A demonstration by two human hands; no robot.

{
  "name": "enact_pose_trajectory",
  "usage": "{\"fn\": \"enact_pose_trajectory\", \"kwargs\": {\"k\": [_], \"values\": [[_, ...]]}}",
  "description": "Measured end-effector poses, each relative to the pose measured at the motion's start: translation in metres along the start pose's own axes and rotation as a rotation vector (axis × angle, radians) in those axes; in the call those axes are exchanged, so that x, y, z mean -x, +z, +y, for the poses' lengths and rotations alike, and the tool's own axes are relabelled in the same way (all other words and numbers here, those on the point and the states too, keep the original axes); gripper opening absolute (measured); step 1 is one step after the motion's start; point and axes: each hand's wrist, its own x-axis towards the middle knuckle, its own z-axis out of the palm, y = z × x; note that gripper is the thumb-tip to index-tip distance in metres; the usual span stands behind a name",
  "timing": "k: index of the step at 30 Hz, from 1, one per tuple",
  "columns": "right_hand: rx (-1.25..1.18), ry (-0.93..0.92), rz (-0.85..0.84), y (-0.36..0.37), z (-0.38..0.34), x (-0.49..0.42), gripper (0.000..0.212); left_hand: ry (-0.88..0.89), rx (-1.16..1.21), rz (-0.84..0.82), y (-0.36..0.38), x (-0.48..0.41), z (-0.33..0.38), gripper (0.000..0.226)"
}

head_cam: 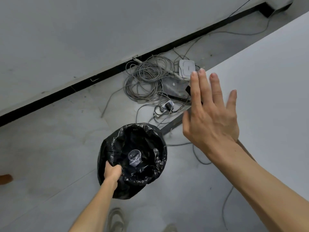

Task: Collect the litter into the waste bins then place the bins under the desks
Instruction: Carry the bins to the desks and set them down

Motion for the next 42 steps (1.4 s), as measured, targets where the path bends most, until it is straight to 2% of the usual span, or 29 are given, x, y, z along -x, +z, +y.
{"fn": "enact_pose_trajectory", "kwargs": {"k": [5, 9, 13, 17, 20, 23, 24, 28, 32, 35, 37, 39, 42], "values": [[-0.003, 0.003, 0.051, 0.006, -0.002, 0.001, 0.081, -0.066, 0.102, -0.057, 0.019, -0.041, -0.018, 0.063], [0.020, 0.008, 0.102, 0.012, -0.002, -0.001, 0.082, -0.169, -0.062, 0.041, 0.029, -0.055, -0.040, 0.075], [-0.013, 0.018, 0.098, 0.012, -0.003, 0.002, 0.085, -0.260, 0.030, -0.118, 0.033, -0.045, -0.052, 0.060], [0.002, 0.009, 0.096, 0.011, 0.000, 0.000, 0.086, -0.226, -0.113, -0.037, 0.039, -0.048, -0.051, 0.072], [0.000, 0.018, 0.100, 0.011, -0.001, 0.001, 0.085, -0.241, -0.102, 0.027, 0.033, -0.045, -0.052, 0.072], [-0.005, 0.024, 0.089, 0.012, -0.003, 0.001, 0.084, -0.244, -0.060, -0.125, 0.032, -0.067, -0.067, 0.083], [-0.004, 0.024, 0.086, 0.012, -0.004, 0.001, 0.084, -0.250, -0.052, -0.164, 0.034, -0.072, -0.070, 0.082], [-0.003, 0.032, 0.087, 0.013, -0.004, 0.002, 0.084, -0.252, -0.104, -0.246, 0.034, -0.047, -0.046, 0.049], [-0.014, 0.035, 0.041, 0.011, -0.005, 0.002, 0.086, -0.249, -0.210, -0.338, 0.031, -0.034, -0.037, 0.048], [-0.062, 0.055, -0.040, 0.004, -0.007, 0.005, 0.090, -0.156, -0.363, -0.399, 0.019, -0.010, -0.011, 0.023], [-0.121, 0.059, -0.125, -0.008, -0.007, 0.005, 0.093, 0.015, -0.546, -0.403, 0.010, 0.000, 0.017, 0.010], [-0.198, 0.060, -0.250, -0.026, -0.002, 0.002, 0.096, 0.184, -0.721, -0.406, -0.006, 0.026, 0.054, 0.013], [-0.296, 0.057, -0.511, -0.067, 0.005, -0.008, 0.093, 0.365, -0.838, -0.425, -0.030, 0.082, 0.112, 0.042]]}}
